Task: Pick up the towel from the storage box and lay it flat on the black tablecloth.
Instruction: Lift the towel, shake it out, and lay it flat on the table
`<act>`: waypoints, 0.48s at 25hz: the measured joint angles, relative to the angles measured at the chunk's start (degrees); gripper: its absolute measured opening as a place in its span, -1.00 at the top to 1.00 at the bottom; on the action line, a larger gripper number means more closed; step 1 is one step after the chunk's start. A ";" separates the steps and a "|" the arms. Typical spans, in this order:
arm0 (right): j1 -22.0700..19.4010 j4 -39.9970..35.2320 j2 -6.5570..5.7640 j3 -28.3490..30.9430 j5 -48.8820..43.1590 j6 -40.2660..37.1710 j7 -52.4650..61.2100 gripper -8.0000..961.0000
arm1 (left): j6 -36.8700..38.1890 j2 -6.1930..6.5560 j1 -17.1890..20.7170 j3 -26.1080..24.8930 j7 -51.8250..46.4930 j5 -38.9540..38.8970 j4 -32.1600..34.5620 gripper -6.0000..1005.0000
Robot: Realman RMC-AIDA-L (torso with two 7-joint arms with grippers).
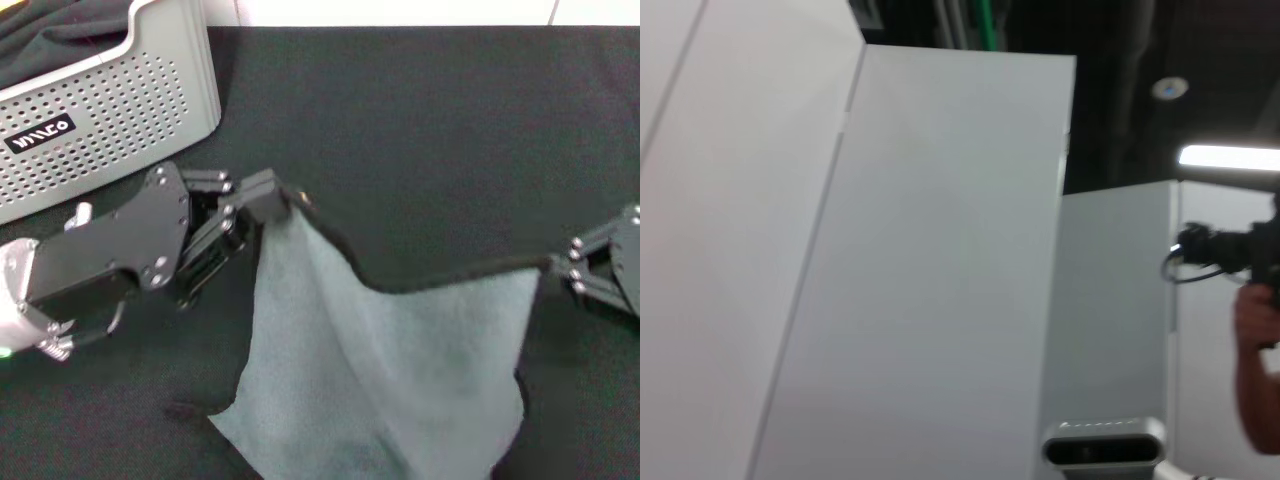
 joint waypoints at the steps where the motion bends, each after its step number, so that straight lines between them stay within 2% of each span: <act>1: 0.81 1.25 0.04 -0.22 -0.61 1.78 -0.49 0.98 | -0.99 -0.15 -0.03 -0.30 0.41 -0.21 0.05 0.95; 5: 3.85 4.23 0.19 -1.07 -3.20 7.44 -0.89 0.98 | -6.25 -1.17 -0.18 -2.98 2.14 -0.36 0.07 0.94; 12: 9.70 11.33 0.03 -1.72 -7.39 15.97 -0.94 0.98 | -19.09 -4.20 -0.83 -6.18 6.74 -0.32 0.48 0.94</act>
